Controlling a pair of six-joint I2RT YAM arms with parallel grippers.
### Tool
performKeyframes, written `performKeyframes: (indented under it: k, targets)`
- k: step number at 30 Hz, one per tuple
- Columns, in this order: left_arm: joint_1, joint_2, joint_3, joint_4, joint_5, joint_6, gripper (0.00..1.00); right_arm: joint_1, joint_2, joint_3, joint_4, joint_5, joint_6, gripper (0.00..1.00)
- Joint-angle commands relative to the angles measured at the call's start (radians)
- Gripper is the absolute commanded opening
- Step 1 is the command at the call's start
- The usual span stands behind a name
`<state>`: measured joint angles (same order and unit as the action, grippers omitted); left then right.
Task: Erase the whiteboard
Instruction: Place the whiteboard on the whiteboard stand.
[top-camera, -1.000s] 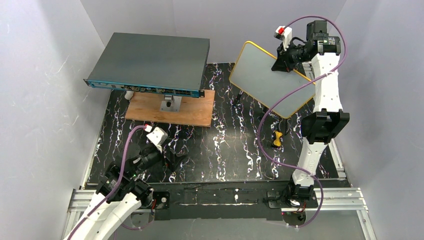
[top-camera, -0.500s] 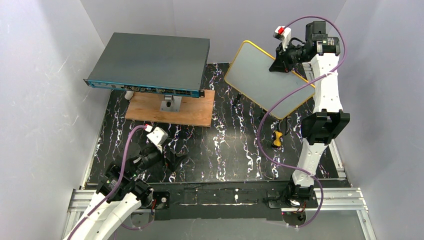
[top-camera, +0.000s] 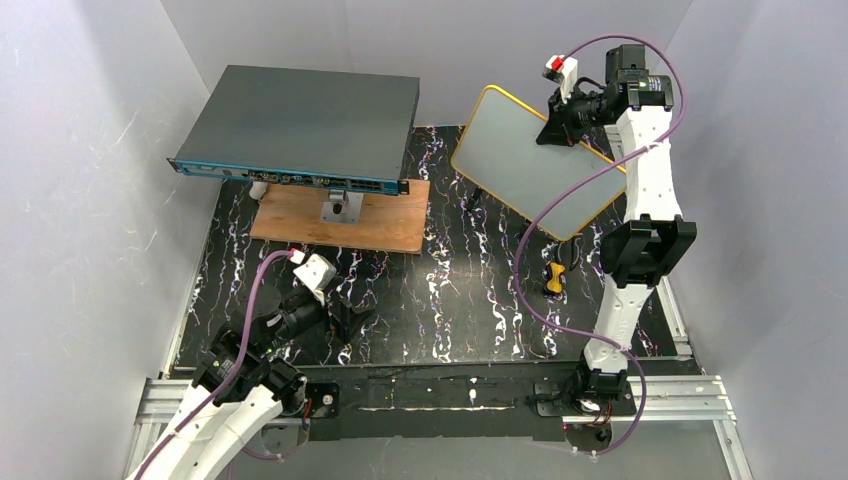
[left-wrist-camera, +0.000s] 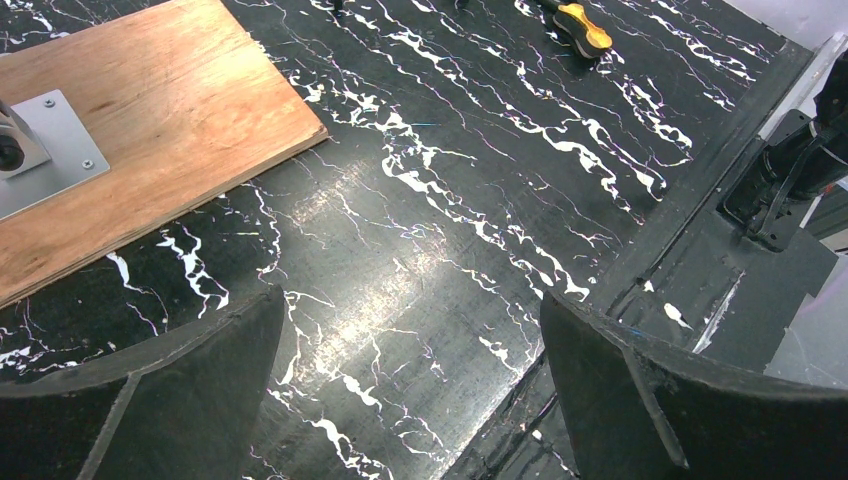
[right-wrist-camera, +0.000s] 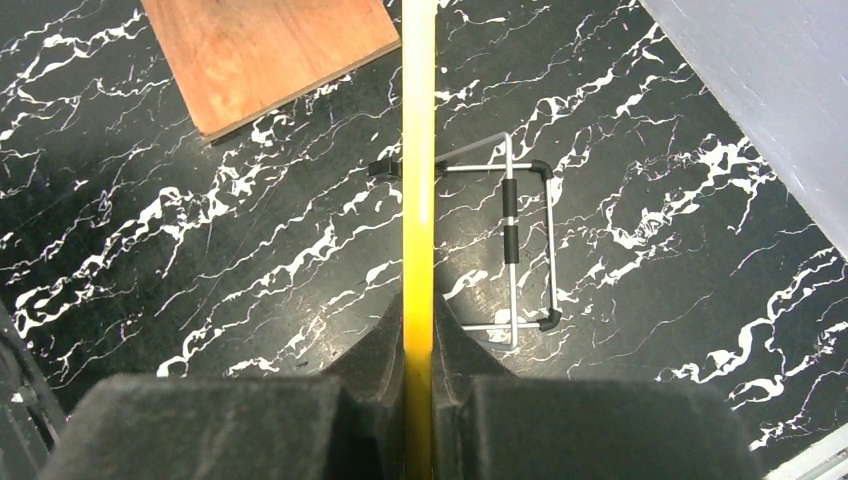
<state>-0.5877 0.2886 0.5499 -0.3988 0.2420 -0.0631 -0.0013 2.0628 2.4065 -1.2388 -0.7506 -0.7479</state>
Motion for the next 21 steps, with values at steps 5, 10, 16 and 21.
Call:
performKeyframes:
  k: [5, 10, 16, 21]
  targets:
    - [-0.003, 0.011, -0.001, -0.005, -0.003, 0.006, 0.99, 0.042, 0.025, 0.040, 0.057, -0.056, 0.015, 0.01]
    - [-0.003, 0.014, -0.001, -0.005, -0.003, 0.008, 1.00, 0.053, 0.041, 0.039, 0.049, -0.055, 0.004, 0.01]
    - [-0.003, 0.015, -0.003, -0.005, -0.001, 0.009, 0.99, 0.068, 0.059, 0.042, 0.068, -0.027, 0.005, 0.01]
    - [-0.003, 0.018, -0.002, -0.005, -0.004, 0.008, 0.99, 0.085, 0.076, 0.051, 0.075, 0.002, -0.002, 0.06]
